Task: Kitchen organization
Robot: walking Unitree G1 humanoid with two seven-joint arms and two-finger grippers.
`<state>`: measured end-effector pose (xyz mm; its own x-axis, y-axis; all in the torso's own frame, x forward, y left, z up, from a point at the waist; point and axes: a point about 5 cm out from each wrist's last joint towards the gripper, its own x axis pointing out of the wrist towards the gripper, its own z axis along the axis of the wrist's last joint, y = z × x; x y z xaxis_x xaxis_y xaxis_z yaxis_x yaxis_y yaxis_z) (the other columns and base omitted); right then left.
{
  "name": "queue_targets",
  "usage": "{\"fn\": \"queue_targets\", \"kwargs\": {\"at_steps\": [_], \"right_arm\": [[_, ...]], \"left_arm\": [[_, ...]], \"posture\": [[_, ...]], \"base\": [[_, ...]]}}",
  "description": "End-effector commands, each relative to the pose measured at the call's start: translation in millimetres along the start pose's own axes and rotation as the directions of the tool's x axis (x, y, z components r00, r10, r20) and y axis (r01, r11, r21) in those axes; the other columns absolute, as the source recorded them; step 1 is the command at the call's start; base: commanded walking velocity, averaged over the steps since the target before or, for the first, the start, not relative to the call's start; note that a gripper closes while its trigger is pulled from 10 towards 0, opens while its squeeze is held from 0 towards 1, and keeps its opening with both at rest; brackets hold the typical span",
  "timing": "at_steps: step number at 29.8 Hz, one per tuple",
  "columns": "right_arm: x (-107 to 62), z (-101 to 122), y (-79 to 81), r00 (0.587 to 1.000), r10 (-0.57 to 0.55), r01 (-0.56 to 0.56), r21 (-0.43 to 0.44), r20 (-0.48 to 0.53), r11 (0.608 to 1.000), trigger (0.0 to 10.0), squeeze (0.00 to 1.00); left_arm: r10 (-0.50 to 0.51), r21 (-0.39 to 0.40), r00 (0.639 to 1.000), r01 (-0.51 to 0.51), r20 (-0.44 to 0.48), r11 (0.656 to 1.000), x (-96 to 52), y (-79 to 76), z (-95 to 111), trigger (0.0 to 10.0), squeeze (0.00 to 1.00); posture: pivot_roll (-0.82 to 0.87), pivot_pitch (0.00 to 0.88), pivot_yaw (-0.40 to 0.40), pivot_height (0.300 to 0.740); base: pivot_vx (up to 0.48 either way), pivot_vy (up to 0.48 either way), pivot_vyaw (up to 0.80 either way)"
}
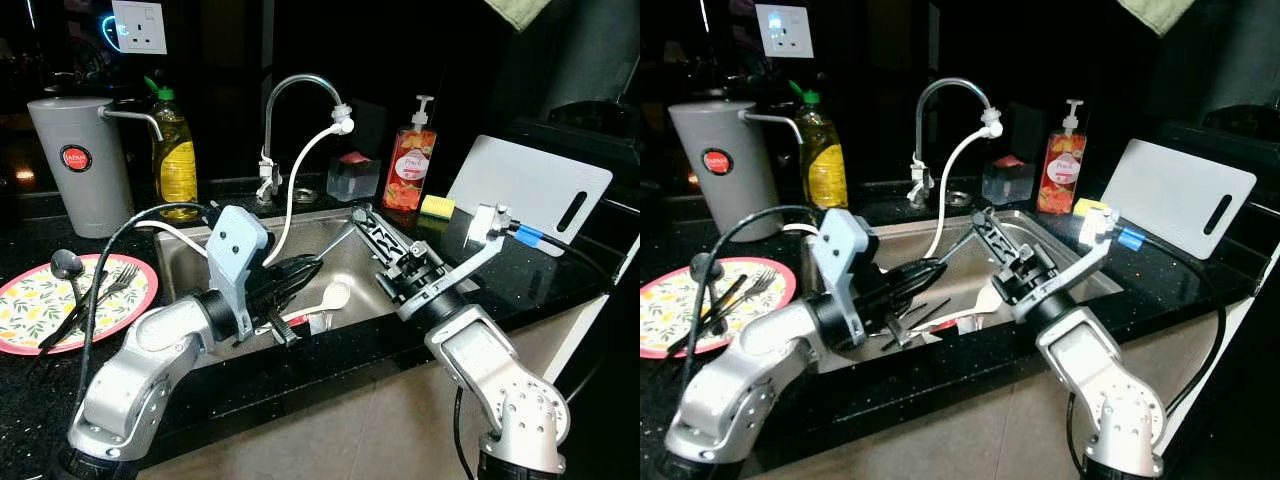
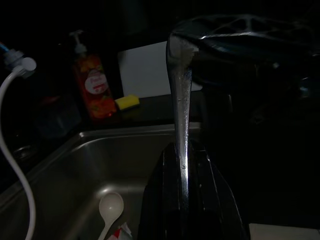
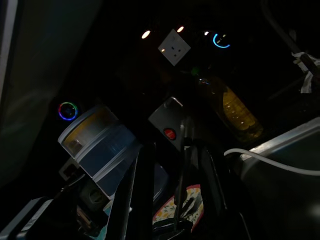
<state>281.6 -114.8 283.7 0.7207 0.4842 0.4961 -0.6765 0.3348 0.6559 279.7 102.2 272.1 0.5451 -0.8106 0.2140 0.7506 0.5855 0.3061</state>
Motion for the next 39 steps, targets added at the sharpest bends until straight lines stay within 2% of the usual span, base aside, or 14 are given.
{"fn": "queue_targets", "kwargs": {"at_steps": [1,9,10,12,13,14,15,16,25,31,32,35,36,39], "right_arm": [[-0.7,-3,0.5,1.000,0.002,-0.002,0.006,-0.021,1.000,10.0,0.00],[-3.0,-7,-1.4,0.998,-0.012,0.011,-0.024,-0.058,1.000,9.9,0.00],[-3.4,-8,-1.7,0.998,-0.015,0.013,-0.022,-0.060,1.000,6.8,0.00],[-3.4,-8,-1.7,0.998,-0.015,0.013,-0.022,-0.060,1.000,6.8,0.00],[-3.5,-8,-1.4,0.998,-0.014,0.013,-0.019,-0.062,1.000,4.3,0.00],[-3.8,-9,-1.7,0.998,-0.016,0.014,-0.019,-0.063,1.000,2.4,0.00],[-3.8,-9,-1.7,0.998,-0.016,0.014,-0.019,-0.063,1.000,2.4,0.00],[-4.1,-9,-1.8,0.998,-0.016,0.015,-0.019,-0.062,1.000,0.0,0.00],[-4.6,-8,-3.5,0.998,-0.022,0.022,-0.014,-0.056,1.000,0.0,0.00],[-5.2,-8,-4.5,0.998,-0.029,0.028,-0.023,-0.049,0.999,0.0,0.00],[-4.5,-10,-3.6,0.997,-0.025,0.022,-0.047,-0.066,0.999,10.0,0.00],[-2.9,-14,-1.7,0.995,-0.021,0.014,-0.077,-0.093,0.997,10.0,0.00],[-2.7,-14,-3.1,0.997,-0.031,0.025,-0.080,-0.077,0.997,10.0,0.00],[-2.5,-13,-7.2,0.997,-0.060,0.055,-0.097,-0.051,0.994,10.0,0.00]], "left_arm": [[-0.029,0.012,1.000,0.029,0.004,1.000,4.8,-4.7,1,10.0,0.00],[-0.028,0.018,0.999,0.029,-0.020,0.999,5.9,-6.2,-3,10.0,0.00],[-0.026,0.018,0.999,0.026,-0.023,0.999,6.7,-5.6,-3,10.0,0.00],[-0.026,0.018,0.999,0.026,-0.023,0.999,6.7,-5.6,-3,10.0,0.00],[-0.017,0.017,1.000,0.017,-0.020,1.000,8.0,-4.0,-3,10.0,0.00],[-0.012,0.021,1.000,0.012,-0.021,1.000,8.8,-2.8,-3,10.0,0.00],[-0.012,0.021,1.000,0.012,-0.021,1.000,8.8,-2.8,-3,10.0,0.00],[-0.007,0.025,1.000,0.008,-0.023,1.000,8.9,-1.8,-3,10.0,0.00],[0.012,0.042,0.999,-0.011,-0.044,0.999,3.7,0.4,-4,10.0,0.00],[0.046,0.040,0.998,-0.044,-0.036,0.998,8.2,4.7,-3,10.0,0.00],[0.082,0.011,0.997,-0.081,-0.016,0.997,9.0,9.2,-1,10.0,1.00],[0.136,-0.023,0.990,-0.135,0.030,0.991,7.2,16.0,6,10.0,1.00],[0.153,-0.061,0.986,-0.149,0.058,0.987,0.1,21.4,13,10.0,0.00],[0.171,-0.089,0.982,-0.164,0.080,0.982,-8.8,27.0,17,10.0,0.00]], "posture": [[-0.09,0.000,-0.085,0.740],[-0.09,0.000,-0.076,0.740],[-0.09,0.000,-0.075,0.740],[-0.09,0.000,-0.075,0.740],[-0.10,0.000,-0.073,0.740],[-0.09,0.000,-0.077,0.740],[-0.09,0.000,-0.077,0.740],[-0.09,0.000,-0.078,0.740],[-0.09,0.000,-0.068,0.740],[-0.08,0.000,-0.076,0.740],[-0.08,0.000,-0.072,0.740],[-0.08,0.000,-0.069,0.740],[-0.07,0.000,-0.061,0.740],[-0.07,0.000,-0.051,0.740]], "base": [[0.000,0.000,0.00],[0.000,0.000,0.00],[0.000,0.000,0.00],[0.000,0.000,0.00],[0.000,0.000,0.00],[0.000,0.000,0.00],[0.000,0.000,0.00],[0.000,0.000,0.00],[0.000,0.000,0.00],[0.000,0.000,0.00],[0.000,0.000,0.00],[0.000,0.000,0.00],[0.000,0.000,0.00],[0.000,0.000,0.00]]}}
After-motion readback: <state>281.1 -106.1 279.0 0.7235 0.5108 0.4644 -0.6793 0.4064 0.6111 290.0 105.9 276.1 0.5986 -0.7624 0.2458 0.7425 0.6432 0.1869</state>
